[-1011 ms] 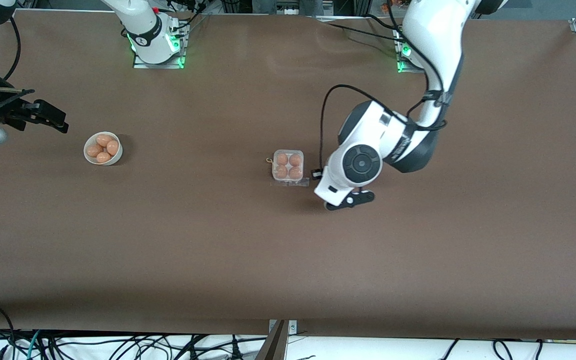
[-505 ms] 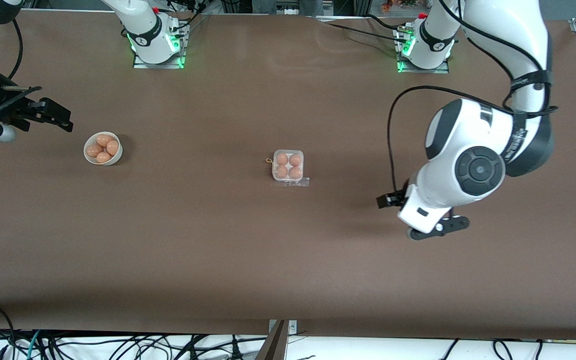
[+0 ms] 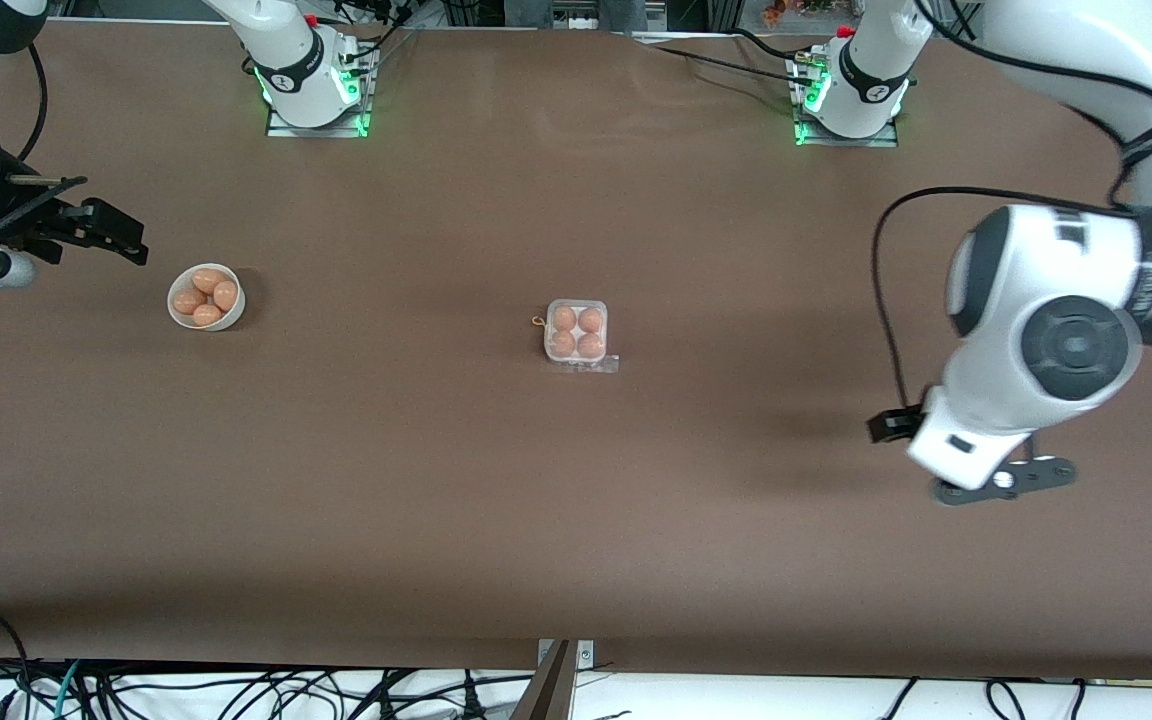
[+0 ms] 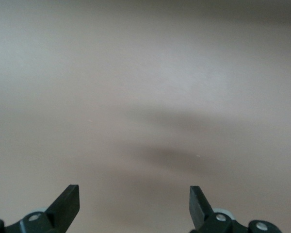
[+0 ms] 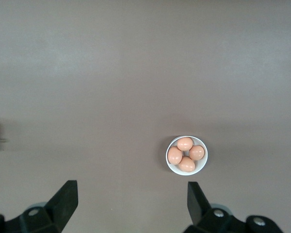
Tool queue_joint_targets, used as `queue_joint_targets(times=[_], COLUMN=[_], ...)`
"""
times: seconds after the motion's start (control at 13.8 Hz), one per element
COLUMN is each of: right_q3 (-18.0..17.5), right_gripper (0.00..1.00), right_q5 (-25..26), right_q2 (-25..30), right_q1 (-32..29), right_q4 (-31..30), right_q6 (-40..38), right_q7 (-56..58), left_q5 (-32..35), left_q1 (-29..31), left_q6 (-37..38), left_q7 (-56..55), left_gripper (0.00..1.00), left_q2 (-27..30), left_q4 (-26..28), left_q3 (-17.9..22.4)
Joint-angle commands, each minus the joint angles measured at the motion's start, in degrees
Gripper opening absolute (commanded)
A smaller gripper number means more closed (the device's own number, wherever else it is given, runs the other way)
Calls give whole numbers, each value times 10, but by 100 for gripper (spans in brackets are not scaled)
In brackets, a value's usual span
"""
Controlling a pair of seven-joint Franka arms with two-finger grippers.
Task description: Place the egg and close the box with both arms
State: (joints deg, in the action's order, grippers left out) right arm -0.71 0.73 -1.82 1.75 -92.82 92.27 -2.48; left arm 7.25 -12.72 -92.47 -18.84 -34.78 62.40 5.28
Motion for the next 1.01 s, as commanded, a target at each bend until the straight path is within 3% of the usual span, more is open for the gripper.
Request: queue_joint_targets(times=[0.0, 0.29, 0.65, 0.94], right_q3=[-13, -14, -13, -13], right_gripper=[100, 100, 100, 100], right_q5=[6, 7, 7, 7], right_q2=[3, 3, 3, 3], right_q1=[-11, -10, -11, -11], right_q4=[1, 1, 1, 1], right_q6=[-7, -7, -6, -6], right_q7=[-5, -9, -9, -9], left_q5=[15, 15, 8, -71], left_q1=[49, 151, 161, 212], left_q6=[8, -17, -126, -129], left_q7=[85, 122, 130, 144], left_gripper=[100, 100, 100, 100], left_q2=[64, 137, 255, 303], left_q4=[31, 99, 294, 337], left_q3=[-11, -82, -84, -86])
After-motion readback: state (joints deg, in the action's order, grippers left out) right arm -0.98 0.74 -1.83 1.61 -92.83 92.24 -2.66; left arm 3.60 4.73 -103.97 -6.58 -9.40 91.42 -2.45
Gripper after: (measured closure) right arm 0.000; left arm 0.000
